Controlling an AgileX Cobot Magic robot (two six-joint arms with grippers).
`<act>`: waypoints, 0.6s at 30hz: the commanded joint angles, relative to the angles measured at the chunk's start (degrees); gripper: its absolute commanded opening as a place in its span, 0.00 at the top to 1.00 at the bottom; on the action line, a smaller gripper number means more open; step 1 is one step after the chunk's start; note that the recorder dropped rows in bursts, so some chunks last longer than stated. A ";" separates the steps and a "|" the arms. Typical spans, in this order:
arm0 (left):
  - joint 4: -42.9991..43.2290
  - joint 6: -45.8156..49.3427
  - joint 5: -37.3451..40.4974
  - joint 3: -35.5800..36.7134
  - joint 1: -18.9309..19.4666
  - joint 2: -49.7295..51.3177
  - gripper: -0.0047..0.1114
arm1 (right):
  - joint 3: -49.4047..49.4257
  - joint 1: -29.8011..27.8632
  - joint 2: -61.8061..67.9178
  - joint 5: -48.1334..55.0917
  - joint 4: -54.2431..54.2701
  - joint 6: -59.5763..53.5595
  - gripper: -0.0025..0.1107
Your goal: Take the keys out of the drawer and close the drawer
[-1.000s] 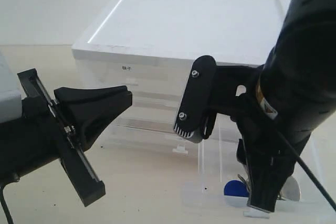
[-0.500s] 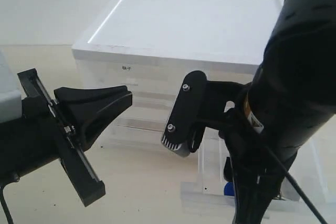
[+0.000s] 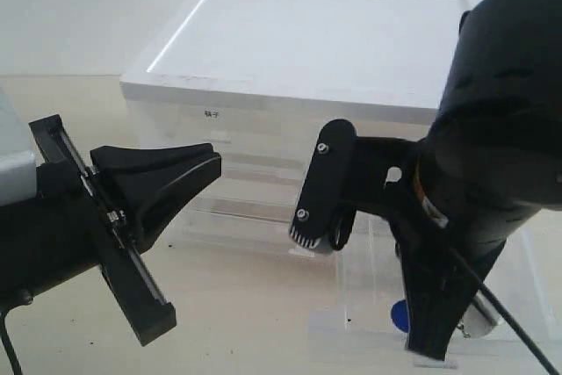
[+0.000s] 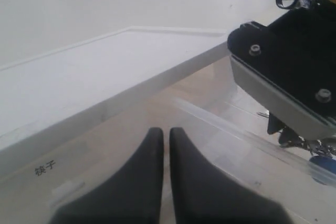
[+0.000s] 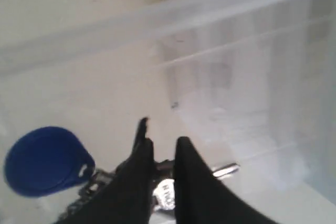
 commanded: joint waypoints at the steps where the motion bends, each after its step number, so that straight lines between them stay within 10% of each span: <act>1: -0.04 -0.71 0.07 0.26 0.11 -0.31 0.92 | 0.21 0.08 -0.30 0.40 -8.66 4.31 0.97; 14: -0.04 -0.71 0.07 0.26 0.11 -0.31 0.92 | 0.21 0.08 -6.91 -1.59 -1.84 2.52 0.95; 18: -0.04 -0.71 0.07 0.26 0.11 -0.31 0.92 | 0.21 0.08 -6.91 0.66 0.22 2.09 0.66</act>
